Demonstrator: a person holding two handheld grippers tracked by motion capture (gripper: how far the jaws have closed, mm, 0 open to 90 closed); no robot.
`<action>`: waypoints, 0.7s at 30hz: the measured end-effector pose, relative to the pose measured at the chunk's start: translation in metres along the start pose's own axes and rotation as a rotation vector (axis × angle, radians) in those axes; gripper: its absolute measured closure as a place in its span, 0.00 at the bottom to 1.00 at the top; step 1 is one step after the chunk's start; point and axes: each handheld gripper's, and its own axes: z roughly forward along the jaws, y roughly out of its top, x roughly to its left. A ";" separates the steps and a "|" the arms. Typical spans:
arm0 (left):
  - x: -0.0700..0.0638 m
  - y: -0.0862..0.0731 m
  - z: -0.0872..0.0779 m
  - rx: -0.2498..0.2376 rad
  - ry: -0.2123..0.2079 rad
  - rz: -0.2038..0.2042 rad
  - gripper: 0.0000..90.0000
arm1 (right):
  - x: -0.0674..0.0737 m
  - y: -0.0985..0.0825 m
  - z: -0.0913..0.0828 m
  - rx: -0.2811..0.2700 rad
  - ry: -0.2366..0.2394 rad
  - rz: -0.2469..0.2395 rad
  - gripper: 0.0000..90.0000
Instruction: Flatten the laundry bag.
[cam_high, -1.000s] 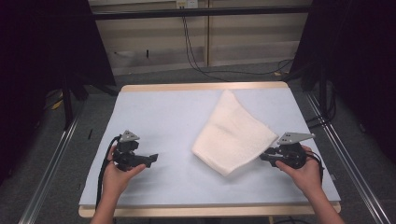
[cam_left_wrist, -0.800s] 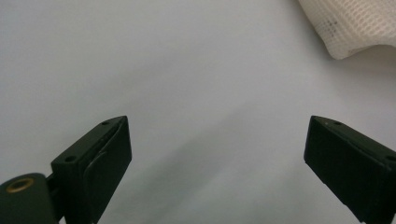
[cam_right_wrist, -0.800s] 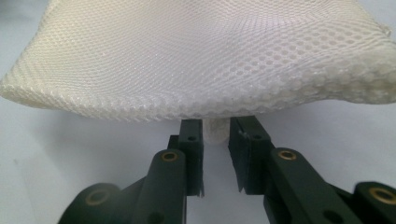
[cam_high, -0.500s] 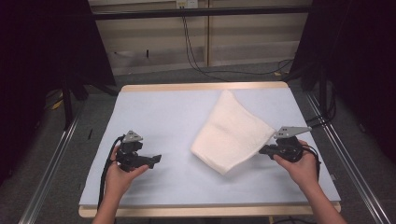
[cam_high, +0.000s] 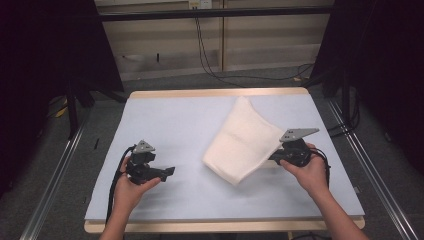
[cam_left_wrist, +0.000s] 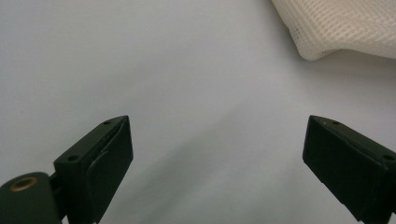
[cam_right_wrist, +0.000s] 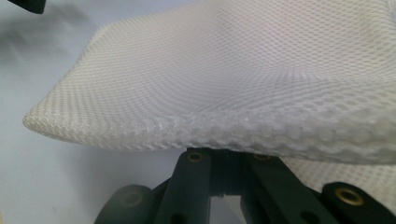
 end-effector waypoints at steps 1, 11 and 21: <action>-0.001 0.000 0.000 -0.001 -0.006 -0.003 0.09 | 0.001 0.003 0.001 -0.002 0.005 -0.002 1.00; -0.024 0.008 0.013 0.009 -0.098 0.055 0.09 | 0.005 0.010 0.008 -0.001 0.018 0.008 1.00; -0.059 0.025 0.036 -0.002 -0.210 0.118 0.09 | 0.006 0.011 0.009 0.002 0.029 0.015 1.00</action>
